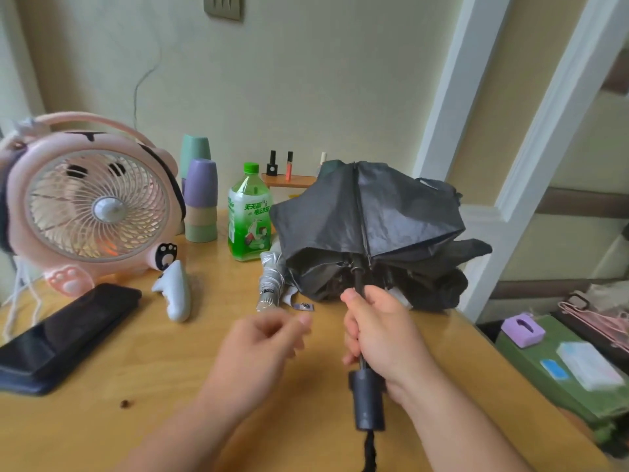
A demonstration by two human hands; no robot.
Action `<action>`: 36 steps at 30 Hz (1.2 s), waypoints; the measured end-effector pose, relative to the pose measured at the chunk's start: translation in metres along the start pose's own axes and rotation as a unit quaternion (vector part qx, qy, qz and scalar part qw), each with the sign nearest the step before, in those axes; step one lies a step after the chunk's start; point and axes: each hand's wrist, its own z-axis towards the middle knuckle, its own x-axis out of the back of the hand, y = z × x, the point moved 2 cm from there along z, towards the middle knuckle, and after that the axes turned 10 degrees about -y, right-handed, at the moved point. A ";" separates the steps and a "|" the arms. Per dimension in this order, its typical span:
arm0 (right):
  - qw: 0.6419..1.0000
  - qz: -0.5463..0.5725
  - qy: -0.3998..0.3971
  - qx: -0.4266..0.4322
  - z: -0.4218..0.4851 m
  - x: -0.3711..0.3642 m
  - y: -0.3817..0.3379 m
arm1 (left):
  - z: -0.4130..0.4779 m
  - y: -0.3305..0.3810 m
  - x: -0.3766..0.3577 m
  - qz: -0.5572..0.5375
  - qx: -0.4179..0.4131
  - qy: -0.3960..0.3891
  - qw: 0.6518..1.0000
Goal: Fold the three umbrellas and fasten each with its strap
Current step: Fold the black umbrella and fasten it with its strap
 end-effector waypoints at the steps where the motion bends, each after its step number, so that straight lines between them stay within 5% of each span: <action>1: 1.000 -0.019 -0.018 -0.003 -0.004 0.007 -0.002 | 0.006 0.003 0.012 -0.045 0.013 0.069 0.997; 3: 0.996 -0.064 -0.063 -0.014 -0.015 0.020 -0.006 | 0.025 0.018 0.033 -0.131 0.044 0.113 0.984; 7: 0.980 -0.107 -0.165 -0.038 -0.034 0.027 -0.009 | 0.055 0.041 0.022 -0.163 0.205 -0.050 0.964; 10: 0.967 -0.100 -0.228 -0.063 -0.041 0.023 -0.005 | 0.068 0.036 -0.007 -0.257 0.265 -0.088 0.925; 16: 0.949 -0.001 -0.273 -0.158 -0.060 0.051 -0.011 | 0.061 0.013 -0.039 -0.447 0.252 -0.008 0.858; 20: 0.934 0.103 -0.283 -0.192 -0.095 0.071 -0.021 | 0.051 0.006 -0.029 -0.545 0.147 0.001 0.825; 25: 0.982 -0.098 -0.140 -0.087 -0.115 0.045 -0.027 | 0.043 -0.005 -0.029 -0.512 0.163 -0.103 0.837; 30: 0.971 -0.239 -0.007 -0.024 -0.119 0.042 -0.023 | 0.040 -0.013 -0.014 -0.513 0.241 -0.045 0.823; 33: 0.971 -0.237 -0.013 -0.013 -0.114 0.053 -0.026 | 0.031 -0.021 0.001 -0.516 0.287 0.045 0.806; 36: 0.972 -0.230 -0.032 -0.022 -0.108 0.058 -0.032 | 0.011 -0.012 0.003 -0.459 0.278 0.018 0.844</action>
